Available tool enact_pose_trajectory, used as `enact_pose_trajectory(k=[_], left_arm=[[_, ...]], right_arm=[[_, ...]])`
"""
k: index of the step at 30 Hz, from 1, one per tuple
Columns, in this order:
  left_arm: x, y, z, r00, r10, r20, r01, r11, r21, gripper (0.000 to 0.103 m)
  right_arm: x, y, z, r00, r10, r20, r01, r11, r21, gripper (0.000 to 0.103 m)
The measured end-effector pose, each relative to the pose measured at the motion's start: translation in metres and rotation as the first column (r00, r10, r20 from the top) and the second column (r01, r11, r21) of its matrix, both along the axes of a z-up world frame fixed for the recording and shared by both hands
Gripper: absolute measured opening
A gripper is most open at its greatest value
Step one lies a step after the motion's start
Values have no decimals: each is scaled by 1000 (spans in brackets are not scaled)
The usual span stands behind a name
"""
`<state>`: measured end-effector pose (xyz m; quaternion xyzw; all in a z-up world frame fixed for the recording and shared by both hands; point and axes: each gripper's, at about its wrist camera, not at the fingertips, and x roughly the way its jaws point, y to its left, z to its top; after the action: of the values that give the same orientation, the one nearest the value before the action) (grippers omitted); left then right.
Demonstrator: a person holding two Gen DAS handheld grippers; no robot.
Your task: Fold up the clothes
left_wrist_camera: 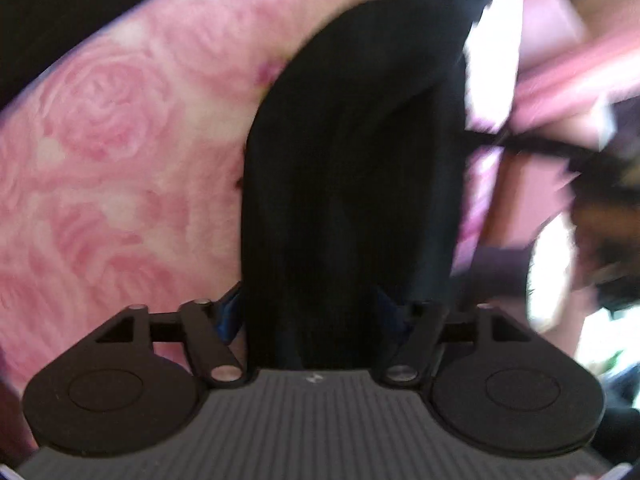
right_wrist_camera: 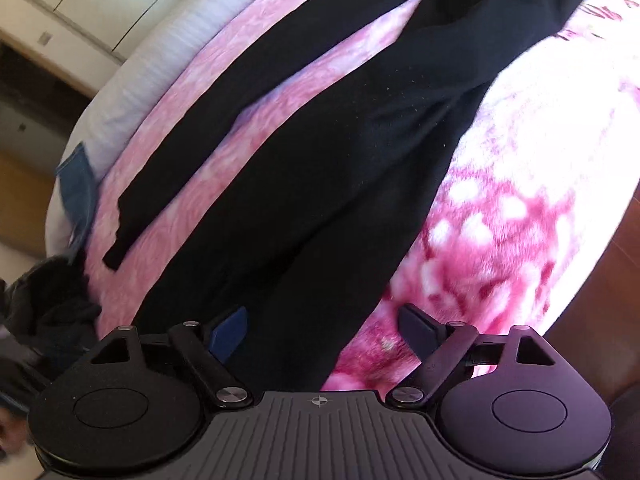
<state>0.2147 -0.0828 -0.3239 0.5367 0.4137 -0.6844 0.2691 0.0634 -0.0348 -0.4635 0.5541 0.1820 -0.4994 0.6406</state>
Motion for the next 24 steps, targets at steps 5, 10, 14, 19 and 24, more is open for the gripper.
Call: enact_pose_trajectory(k=[5,10,14,19,24], left_arm=[[41,-17,26,974,154,-168,-140,986,92,0],[88,-24,58,925,253,-285,-213,963,163,2],[88,-19,54,937,234,-258,-191,965,182,2],[88,-15,45,977,148,-156,-136,987,88,3],[103,-25,38,977,168,-132,-158,984,81,4]], right_arm=[[15,1,-3,998,-51,41,49,998,33,53],[9,13,13,989,-117,90,107,988,111,1],[31,44,59,999,-20,-32,24,991,133,1],[44,41,46,1000,-28,-4,28,979,201,1],[55,29,33,999,-47,27,40,976,216,1]])
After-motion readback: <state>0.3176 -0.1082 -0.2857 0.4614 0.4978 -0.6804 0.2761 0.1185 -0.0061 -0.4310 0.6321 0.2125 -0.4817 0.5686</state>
